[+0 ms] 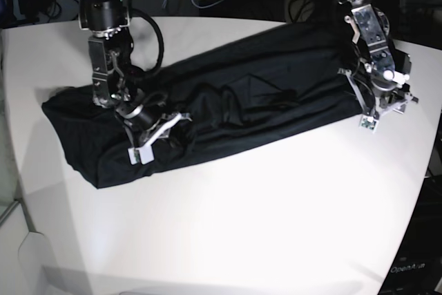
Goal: Fold the T-shirt properly
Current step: 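Open the left gripper and reposition it along the strip end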
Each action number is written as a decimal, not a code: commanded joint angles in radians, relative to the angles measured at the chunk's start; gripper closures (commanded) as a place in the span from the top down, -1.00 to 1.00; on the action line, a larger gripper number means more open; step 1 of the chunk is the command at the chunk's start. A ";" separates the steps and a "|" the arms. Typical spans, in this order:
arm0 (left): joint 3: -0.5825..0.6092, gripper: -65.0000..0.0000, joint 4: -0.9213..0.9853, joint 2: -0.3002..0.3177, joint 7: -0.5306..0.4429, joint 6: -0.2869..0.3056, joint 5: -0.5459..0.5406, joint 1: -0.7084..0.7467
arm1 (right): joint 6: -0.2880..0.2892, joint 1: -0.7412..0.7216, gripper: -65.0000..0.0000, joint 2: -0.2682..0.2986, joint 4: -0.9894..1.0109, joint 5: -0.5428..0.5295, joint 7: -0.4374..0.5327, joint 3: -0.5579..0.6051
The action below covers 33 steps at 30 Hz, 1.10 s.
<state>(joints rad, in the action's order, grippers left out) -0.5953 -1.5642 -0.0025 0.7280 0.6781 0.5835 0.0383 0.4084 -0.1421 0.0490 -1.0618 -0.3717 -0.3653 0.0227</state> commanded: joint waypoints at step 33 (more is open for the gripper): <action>-0.311 0.31 -0.077 -0.049 0.094 0.020 -0.129 -0.099 | -0.078 0.016 -0.92 0.009 0.016 0.083 -0.111 0.001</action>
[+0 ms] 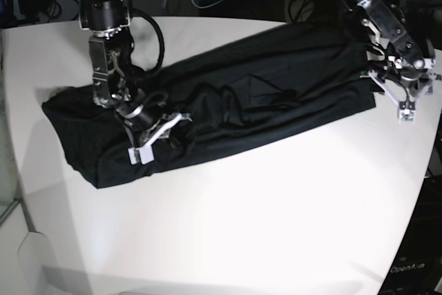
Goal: Fold the T-shirt properly
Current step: 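Open the left gripper and reposition it along the strip end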
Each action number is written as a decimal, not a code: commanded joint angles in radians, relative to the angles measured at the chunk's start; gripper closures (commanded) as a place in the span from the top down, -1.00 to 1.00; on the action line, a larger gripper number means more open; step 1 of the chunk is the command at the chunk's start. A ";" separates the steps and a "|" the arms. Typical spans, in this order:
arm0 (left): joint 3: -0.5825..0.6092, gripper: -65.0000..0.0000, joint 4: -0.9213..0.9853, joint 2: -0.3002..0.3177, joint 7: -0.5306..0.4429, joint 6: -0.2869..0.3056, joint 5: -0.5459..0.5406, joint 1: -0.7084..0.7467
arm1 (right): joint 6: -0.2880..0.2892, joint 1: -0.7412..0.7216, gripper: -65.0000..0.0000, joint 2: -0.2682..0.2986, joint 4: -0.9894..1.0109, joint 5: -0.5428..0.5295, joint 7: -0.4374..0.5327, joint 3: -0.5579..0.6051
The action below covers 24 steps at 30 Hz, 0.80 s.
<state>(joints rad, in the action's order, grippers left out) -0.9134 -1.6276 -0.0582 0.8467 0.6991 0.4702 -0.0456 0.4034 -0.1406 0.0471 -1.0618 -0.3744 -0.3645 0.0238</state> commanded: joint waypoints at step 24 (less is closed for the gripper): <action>0.004 -0.83 -0.130 -0.099 0.029 -0.001 -0.037 -0.020 | -0.073 0.014 -0.92 0.012 0.016 0.085 -0.112 0.000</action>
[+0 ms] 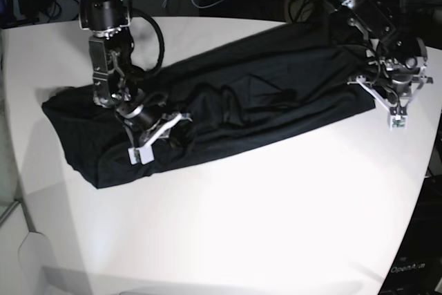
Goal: Fold the T-shirt properly
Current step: 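Open the left gripper and reposition it along the strip end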
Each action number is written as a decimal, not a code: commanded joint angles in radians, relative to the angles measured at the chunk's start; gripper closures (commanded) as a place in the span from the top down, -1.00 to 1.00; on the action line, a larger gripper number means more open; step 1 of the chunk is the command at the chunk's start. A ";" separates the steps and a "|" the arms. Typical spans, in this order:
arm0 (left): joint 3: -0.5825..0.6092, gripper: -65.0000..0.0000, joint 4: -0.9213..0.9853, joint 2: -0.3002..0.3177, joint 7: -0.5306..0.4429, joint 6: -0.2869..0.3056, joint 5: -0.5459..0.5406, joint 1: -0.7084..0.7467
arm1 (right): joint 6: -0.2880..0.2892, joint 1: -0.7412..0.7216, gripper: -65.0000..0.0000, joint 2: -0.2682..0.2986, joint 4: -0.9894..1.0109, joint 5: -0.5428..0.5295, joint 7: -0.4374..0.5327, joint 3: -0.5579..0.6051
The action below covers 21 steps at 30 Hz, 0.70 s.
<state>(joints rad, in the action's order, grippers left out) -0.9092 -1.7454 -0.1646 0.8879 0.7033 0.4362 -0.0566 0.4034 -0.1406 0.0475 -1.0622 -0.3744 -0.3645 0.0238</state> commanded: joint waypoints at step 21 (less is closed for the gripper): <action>-0.004 -1.00 0.427 0.099 -0.016 -0.005 -0.001 -0.171 | -0.073 0.009 -0.92 0.010 0.017 0.085 -0.112 -0.002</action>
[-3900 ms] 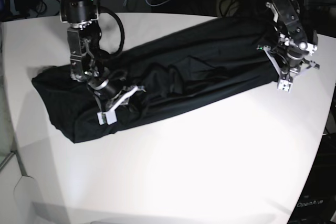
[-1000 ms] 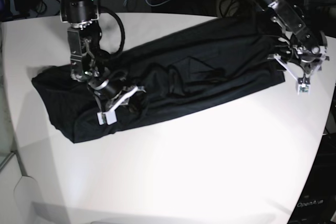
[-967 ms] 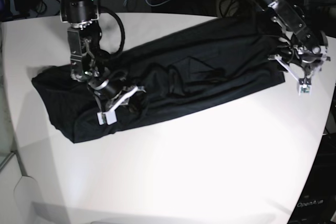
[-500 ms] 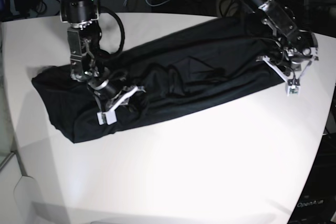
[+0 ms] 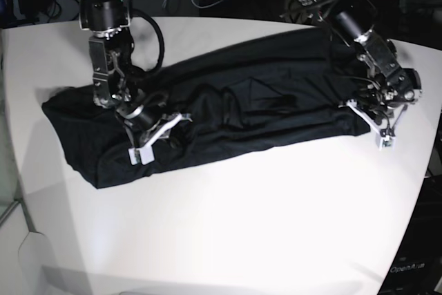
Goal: Fold the T-shirt properly
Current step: 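Open the left gripper and reposition it along the strip end, then regrasp the strip end with the left gripper, pulling it outward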
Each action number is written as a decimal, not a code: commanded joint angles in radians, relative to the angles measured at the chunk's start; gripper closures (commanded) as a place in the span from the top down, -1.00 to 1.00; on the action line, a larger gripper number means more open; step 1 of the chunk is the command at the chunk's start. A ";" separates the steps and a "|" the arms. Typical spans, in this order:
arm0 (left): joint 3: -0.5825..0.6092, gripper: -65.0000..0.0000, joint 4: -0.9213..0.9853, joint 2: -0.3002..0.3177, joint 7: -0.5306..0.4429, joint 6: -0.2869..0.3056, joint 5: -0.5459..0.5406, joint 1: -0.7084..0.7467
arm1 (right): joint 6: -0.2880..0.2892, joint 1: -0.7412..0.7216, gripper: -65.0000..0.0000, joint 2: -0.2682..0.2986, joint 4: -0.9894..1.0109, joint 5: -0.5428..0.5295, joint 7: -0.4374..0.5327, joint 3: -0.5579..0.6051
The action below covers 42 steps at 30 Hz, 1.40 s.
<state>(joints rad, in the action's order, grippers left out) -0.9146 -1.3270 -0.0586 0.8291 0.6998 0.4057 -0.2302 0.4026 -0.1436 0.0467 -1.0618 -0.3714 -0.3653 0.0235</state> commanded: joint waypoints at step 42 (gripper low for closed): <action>0.007 -1.00 -0.110 0.092 0.256 -0.002 -0.035 -0.025 | -0.140 0.022 -0.92 0.012 0.010 0.081 -0.110 0.002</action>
<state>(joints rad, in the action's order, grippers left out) -0.9092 -1.4193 0.0196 1.1000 0.6998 0.3790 -0.2287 0.3420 -0.1452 0.0471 -1.0668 -0.3714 -0.3508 0.0273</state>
